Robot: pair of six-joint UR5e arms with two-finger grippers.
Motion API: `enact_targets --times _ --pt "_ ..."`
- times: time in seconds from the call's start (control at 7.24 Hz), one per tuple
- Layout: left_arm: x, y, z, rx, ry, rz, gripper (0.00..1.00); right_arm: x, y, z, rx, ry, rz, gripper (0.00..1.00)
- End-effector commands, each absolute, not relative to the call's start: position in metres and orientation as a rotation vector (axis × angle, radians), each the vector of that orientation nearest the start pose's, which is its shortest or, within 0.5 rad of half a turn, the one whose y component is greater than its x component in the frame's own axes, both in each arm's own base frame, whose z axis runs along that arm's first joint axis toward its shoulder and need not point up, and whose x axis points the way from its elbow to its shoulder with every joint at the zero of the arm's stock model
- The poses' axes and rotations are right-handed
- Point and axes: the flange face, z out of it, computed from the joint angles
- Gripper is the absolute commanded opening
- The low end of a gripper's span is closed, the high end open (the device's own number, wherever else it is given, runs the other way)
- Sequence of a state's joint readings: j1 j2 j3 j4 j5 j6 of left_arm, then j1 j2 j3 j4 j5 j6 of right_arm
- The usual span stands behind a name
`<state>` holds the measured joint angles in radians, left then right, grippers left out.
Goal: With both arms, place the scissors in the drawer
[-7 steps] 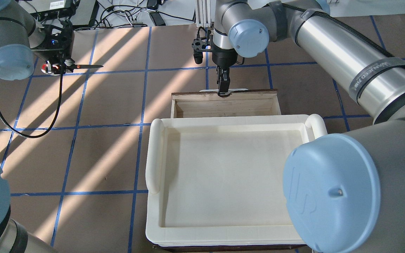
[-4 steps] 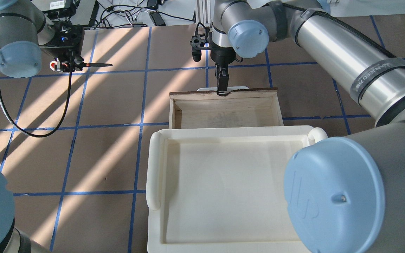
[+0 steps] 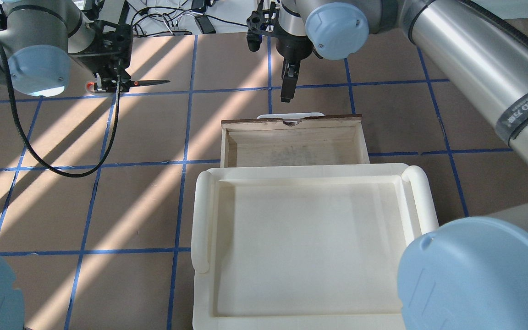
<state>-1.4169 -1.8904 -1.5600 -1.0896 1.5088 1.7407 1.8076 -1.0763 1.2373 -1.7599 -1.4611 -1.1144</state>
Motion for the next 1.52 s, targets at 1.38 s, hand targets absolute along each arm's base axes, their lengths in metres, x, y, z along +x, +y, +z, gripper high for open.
enact_targets --times 1.38 --pt "-0.359 -0.486 0.373 -2.072 -2.315 0.167 0.00 0.161 -0.454 0.542 -0.342 3.098 -0.064 1.00"
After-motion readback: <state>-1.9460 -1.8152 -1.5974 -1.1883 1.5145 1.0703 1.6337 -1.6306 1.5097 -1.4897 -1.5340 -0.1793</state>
